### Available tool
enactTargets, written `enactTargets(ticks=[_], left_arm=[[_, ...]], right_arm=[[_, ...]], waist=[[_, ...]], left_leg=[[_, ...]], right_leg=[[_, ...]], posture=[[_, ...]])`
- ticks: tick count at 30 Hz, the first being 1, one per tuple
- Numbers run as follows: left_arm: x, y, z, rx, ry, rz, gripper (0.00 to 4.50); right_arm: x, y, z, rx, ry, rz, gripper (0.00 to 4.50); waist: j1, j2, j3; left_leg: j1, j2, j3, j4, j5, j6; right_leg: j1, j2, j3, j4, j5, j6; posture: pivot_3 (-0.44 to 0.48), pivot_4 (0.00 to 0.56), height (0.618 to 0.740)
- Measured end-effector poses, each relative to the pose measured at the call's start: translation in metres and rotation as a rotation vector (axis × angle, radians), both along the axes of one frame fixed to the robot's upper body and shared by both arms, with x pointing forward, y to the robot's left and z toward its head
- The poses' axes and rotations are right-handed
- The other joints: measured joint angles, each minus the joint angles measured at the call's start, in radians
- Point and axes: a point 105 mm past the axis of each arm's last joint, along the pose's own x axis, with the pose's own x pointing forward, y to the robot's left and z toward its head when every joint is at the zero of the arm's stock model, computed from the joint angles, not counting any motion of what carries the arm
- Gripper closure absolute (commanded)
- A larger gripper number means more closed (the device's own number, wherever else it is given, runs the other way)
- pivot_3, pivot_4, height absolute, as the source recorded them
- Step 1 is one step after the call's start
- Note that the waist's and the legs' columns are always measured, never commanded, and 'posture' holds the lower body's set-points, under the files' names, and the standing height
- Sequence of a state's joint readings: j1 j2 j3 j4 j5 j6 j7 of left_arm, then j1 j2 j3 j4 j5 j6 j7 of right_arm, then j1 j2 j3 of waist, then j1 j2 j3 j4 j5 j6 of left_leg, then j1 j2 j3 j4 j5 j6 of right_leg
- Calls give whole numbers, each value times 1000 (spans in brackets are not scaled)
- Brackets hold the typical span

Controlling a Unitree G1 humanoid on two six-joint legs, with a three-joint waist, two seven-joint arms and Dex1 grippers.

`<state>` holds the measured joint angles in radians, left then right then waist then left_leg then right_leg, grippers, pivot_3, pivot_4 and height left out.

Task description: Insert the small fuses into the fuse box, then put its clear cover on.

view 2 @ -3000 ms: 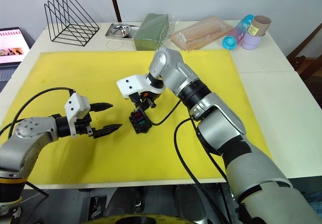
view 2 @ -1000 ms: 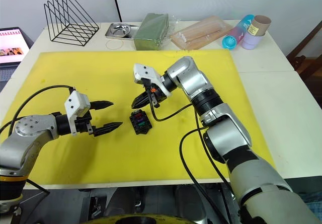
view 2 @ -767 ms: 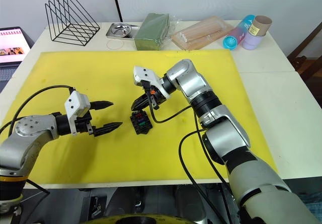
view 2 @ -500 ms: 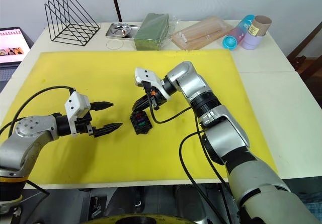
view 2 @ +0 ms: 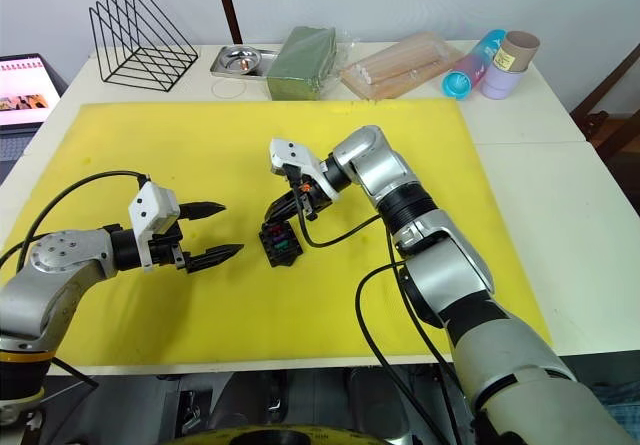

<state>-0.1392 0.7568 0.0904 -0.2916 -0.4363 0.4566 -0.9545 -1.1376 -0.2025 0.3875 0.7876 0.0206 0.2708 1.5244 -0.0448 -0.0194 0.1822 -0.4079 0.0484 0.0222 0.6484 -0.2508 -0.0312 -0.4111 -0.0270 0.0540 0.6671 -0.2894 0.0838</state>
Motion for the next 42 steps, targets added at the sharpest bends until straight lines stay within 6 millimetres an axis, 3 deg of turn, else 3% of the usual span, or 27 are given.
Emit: enactTargets(ticks=[25,34,42], left_arm=[[0,-1,1,0,-2,-4,0],[-2,-3,3,-1,1,-15,0],[-5,-1,12,25,3,-37,0]], right_arm=[[2,1,-5,-53,-37,-16,4461],[4,-9,6,-22,-1,-75,4461],[2,-32,41,122,-156,-147,4461]], waist=[[2,0,0],[1,0,0],[1,0,0]], left_leg=[[2,0,-1,0,0,0],[0,0,-1,0,0,0],[-1,0,-1,0,0,0]], right_leg=[[3,-1,0,0,0,0],[0,0,0,0,0,0],[0,0,0,-1,0,0]], posture=[[0,150,740],[0,150,740],[0,150,740]])
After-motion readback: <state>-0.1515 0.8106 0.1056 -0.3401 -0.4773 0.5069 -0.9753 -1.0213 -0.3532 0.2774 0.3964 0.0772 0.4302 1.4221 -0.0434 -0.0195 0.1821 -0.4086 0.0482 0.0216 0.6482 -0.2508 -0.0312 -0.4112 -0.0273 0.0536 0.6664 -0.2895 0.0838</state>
